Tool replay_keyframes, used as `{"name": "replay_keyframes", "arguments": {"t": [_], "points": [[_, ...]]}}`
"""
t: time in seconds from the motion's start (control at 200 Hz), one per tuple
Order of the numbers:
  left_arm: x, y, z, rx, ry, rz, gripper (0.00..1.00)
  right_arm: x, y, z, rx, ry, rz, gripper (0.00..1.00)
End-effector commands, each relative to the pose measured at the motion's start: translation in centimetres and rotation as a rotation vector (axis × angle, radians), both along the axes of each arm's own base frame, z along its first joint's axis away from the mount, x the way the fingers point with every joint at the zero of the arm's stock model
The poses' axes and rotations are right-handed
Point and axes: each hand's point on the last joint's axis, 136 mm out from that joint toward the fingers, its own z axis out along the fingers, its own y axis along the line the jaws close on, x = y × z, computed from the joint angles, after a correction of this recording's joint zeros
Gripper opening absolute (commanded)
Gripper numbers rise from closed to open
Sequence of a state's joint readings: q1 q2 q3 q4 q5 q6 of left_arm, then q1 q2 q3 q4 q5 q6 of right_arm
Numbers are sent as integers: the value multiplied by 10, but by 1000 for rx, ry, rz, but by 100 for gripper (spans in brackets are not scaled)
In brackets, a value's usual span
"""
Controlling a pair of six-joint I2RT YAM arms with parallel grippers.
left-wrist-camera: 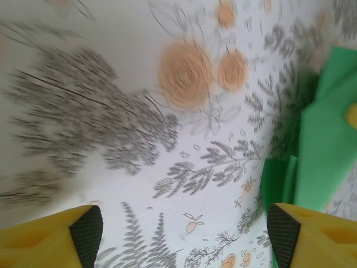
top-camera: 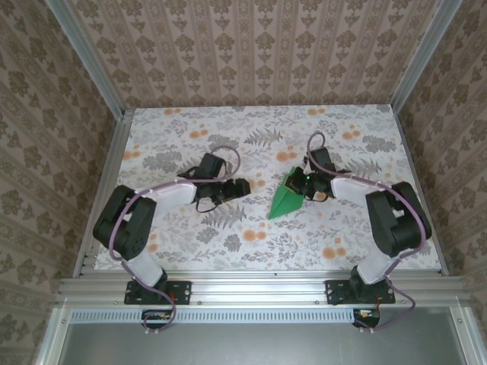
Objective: Fold a paper plane with a square sheet of paper (pick it up from the middle)
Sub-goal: Turn over the paper at the center of the table.
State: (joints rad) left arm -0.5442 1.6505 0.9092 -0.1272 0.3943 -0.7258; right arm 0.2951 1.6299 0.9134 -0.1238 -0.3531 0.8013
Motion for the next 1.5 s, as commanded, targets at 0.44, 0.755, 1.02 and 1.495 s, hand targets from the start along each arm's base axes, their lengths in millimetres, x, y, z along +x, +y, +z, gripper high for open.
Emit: {"name": "replay_keyframes", "arguments": {"t": [0.44,0.755,1.02,1.495], "points": [[29,152,26,72,28,358,100,-15,-53,64,-1257,21,260,3],[15,192,46,89,6,445,100,4,5,16,-1420,47,348,7],[4,199,56,96,-8,459,100,1,47,-25,-1411,72,423,18],[-4,201,59,91,-8,475,100,-48,147,22,-782,-40,572,51]]}}
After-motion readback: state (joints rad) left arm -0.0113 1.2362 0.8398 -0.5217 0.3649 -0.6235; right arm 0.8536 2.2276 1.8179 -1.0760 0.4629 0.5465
